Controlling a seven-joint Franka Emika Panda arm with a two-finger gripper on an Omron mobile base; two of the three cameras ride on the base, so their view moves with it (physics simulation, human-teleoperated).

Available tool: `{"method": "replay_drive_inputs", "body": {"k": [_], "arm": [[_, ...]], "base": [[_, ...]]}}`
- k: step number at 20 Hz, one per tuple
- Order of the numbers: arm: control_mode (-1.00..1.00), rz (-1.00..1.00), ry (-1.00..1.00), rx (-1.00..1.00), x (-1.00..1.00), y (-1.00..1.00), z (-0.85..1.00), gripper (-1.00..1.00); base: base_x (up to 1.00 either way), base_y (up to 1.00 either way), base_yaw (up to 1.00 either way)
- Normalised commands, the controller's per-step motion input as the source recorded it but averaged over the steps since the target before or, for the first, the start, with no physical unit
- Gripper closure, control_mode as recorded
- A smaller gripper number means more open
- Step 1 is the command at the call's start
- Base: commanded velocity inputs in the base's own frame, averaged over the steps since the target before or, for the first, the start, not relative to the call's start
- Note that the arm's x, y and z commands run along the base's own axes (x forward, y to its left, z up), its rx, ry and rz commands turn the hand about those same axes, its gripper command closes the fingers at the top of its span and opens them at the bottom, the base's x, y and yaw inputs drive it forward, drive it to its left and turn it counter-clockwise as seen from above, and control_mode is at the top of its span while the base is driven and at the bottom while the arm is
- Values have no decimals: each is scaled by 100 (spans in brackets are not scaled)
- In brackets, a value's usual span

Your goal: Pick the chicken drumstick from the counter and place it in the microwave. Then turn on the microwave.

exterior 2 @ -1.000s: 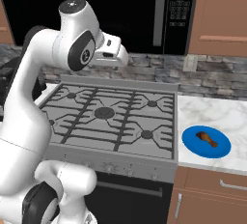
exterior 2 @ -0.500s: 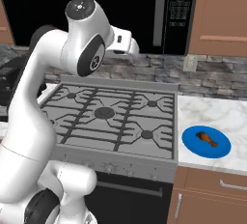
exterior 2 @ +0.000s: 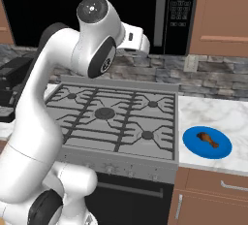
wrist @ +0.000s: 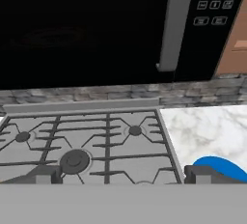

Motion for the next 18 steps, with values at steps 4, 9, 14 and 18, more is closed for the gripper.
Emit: {"method": "replay_drive_inputs", "body": {"k": [4, 9, 14, 18], "arm": [[-100, 1, 4, 2, 11, -20, 23, -100], [-100, 1, -1, 0, 18, -16, 20, -100], [-100, 3, -3, 1, 24, -16, 14, -100], [-100, 5, -5, 1, 29, -11, 8, -100]], "base": [[0, 0, 0], [0, 0, 0], [0, 0, 0], [0, 0, 0]]}}
